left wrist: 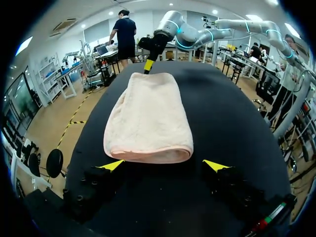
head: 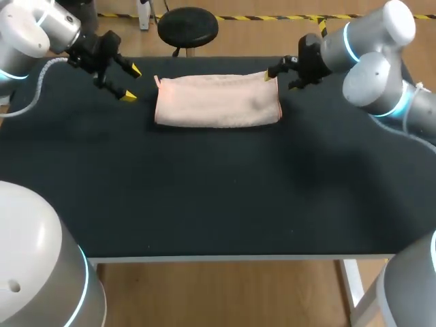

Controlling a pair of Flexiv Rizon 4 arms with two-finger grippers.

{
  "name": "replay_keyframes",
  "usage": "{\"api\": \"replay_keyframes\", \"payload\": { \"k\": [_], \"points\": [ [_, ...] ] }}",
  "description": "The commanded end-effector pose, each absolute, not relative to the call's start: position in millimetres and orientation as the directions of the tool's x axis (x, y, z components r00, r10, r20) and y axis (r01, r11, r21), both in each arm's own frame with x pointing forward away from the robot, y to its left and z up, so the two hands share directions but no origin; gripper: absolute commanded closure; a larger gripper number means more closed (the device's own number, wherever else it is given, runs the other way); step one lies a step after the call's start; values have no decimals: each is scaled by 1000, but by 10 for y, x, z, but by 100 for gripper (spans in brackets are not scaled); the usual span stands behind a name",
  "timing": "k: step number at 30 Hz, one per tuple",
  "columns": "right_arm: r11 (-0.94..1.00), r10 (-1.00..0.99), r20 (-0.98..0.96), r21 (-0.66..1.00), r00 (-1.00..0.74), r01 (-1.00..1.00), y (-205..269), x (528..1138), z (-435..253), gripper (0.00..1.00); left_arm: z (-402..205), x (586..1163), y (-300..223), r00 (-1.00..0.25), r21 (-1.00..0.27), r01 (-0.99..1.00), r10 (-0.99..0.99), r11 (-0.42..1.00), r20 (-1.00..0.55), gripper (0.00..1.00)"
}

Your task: Fold the towel

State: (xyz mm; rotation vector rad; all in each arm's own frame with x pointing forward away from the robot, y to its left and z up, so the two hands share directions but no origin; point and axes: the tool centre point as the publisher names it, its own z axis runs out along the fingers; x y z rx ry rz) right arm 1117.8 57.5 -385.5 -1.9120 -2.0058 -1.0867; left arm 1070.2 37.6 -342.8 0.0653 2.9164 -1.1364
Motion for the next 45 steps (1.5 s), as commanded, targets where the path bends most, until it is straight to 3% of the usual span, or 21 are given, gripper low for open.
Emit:
{"api": "replay_keyframes", "payload": {
  "k": [1, 45],
  "points": [
    [-55, 737, 651, 326, -183, 944, 586, 11236, -3938, 0, -3431, 10704, 379, -999, -677, 44, 35, 735, -27, 0],
    [44, 706, 670, 284, -231, 958, 1006, 11260, -4231, 0, -3431, 10704, 379, -999, -677, 44, 35, 735, -27, 0]
  ]
}}
